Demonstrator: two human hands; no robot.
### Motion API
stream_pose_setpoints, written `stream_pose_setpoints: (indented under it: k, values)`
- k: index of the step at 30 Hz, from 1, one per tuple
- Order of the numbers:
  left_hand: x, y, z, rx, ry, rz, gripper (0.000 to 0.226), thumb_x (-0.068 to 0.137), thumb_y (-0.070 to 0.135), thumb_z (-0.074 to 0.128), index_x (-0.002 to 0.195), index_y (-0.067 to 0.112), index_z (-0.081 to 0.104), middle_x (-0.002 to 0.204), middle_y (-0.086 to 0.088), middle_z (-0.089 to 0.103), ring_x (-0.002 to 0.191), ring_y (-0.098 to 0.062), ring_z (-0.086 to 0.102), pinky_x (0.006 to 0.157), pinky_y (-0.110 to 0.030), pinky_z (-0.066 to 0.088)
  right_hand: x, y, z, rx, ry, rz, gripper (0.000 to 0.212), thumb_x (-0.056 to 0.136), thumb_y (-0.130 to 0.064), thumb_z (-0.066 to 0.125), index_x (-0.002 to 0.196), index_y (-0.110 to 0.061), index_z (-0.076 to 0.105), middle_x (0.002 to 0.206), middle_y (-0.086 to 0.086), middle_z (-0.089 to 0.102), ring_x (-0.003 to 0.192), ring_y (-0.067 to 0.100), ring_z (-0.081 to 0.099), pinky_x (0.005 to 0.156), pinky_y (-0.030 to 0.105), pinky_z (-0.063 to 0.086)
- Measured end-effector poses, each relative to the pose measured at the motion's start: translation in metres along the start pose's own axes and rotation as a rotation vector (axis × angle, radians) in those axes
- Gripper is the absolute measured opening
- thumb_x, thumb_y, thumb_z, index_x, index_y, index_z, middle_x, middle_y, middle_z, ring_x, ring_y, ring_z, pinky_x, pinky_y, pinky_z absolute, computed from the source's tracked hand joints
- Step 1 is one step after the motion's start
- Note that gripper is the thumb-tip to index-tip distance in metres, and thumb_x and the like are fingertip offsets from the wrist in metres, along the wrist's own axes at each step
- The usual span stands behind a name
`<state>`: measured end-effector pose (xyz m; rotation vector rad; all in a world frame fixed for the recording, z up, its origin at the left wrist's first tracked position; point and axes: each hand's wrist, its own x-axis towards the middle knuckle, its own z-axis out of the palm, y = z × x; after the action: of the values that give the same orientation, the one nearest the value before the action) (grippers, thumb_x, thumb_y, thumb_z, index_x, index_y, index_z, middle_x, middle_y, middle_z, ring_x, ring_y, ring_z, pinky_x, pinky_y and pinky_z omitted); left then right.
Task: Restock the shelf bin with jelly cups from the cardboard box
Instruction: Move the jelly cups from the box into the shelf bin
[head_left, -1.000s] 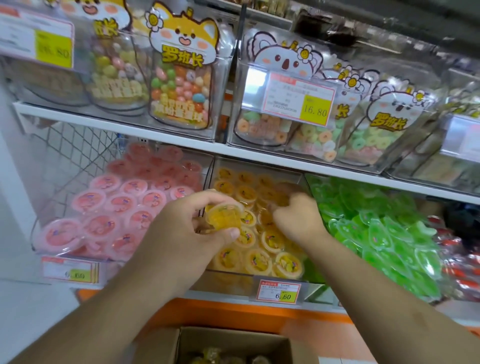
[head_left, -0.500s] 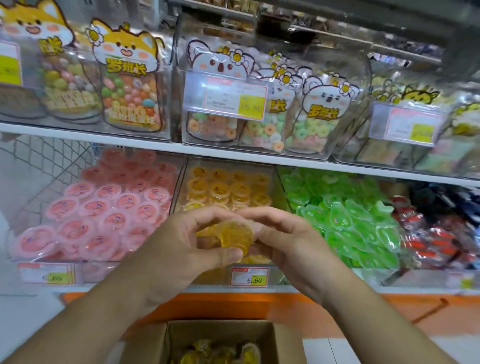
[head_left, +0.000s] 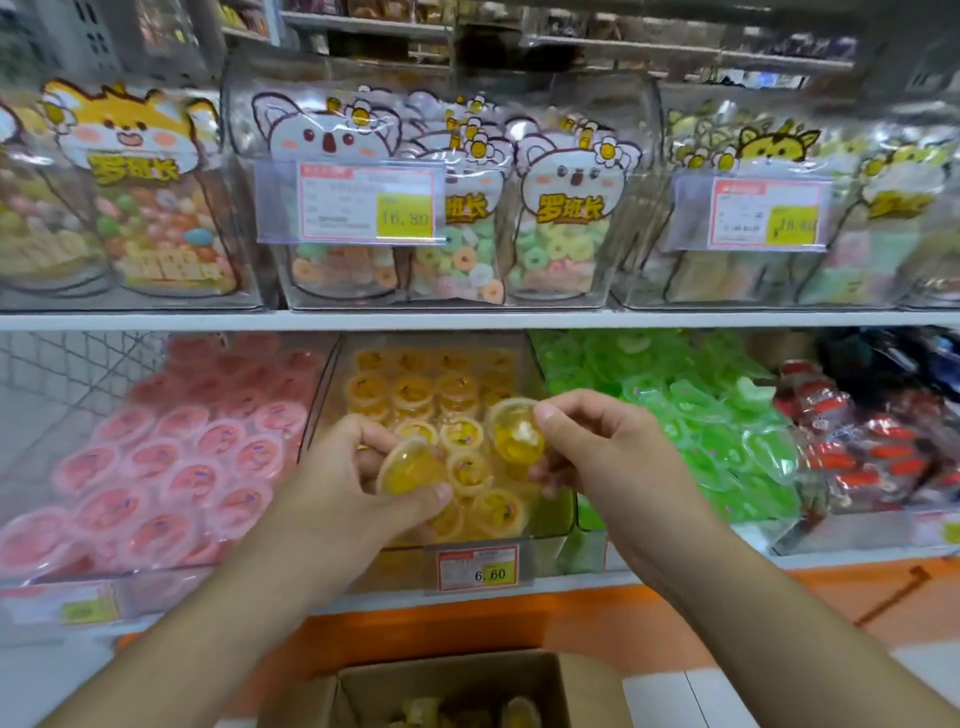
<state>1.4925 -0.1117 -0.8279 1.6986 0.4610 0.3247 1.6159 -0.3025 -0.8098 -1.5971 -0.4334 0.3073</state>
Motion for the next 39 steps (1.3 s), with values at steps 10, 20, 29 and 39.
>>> stream_pose_setpoints:
  k: [10, 20, 29, 39]
  values:
    - [0.093, 0.023, 0.051, 0.52, -0.007, 0.127, 0.037, 0.074, 0.034, 0.091, 0.081, 0.02, 0.057, 0.077, 0.005, 0.056, 0.064, -0.013, 0.047, 0.053, -0.021, 0.037, 0.011, -0.007, -0.034, 0.105, 0.075, 0.022, 0.023, 0.102, -0.019, 0.065, 0.087, -0.002, 0.069, 0.062, 0.018, 0.066, 0.058, 0.024, 0.065, 0.055, 0.03, 0.053]
    - [0.166, 0.009, 0.088, 0.934, -0.031, 0.282, 0.033, 0.074, 0.022, 0.083, 0.102, 0.028, 0.067, 0.106, 0.006, 0.069, 0.095, -0.018, 0.065, 0.071, -0.025, 0.044, 0.019, 0.0, -0.054, 0.008, 0.107, 0.001, 0.028, 0.1, -0.022, 0.067, 0.075, -0.01, 0.072, 0.064, 0.018, 0.071, 0.06, 0.033, 0.067, 0.066, 0.047, 0.057]
    - [0.17, -0.006, 0.084, 0.944, 0.039, 0.381, 0.035, 0.065, 0.037, 0.082, 0.098, 0.031, 0.075, 0.117, 0.005, 0.071, 0.115, -0.027, 0.062, 0.1, -0.039, 0.049, 0.021, 0.006, -0.057, 0.005, 0.099, -0.013, 0.027, 0.1, -0.022, 0.067, 0.081, -0.003, 0.07, 0.066, 0.02, 0.071, 0.057, 0.028, 0.067, 0.055, 0.032, 0.053]
    - [0.126, 0.003, 0.063, 0.625, 0.017, 0.227, 0.022, 0.099, 0.035, 0.066, 0.12, 0.033, 0.072, 0.12, 0.012, 0.072, 0.105, -0.014, 0.068, 0.09, -0.029, 0.055, 0.021, 0.009, -0.045, 0.015, 0.072, -0.057, 0.022, 0.102, -0.021, 0.066, 0.082, -0.012, 0.07, 0.067, 0.008, 0.068, 0.068, 0.033, 0.073, 0.072, 0.051, 0.062]
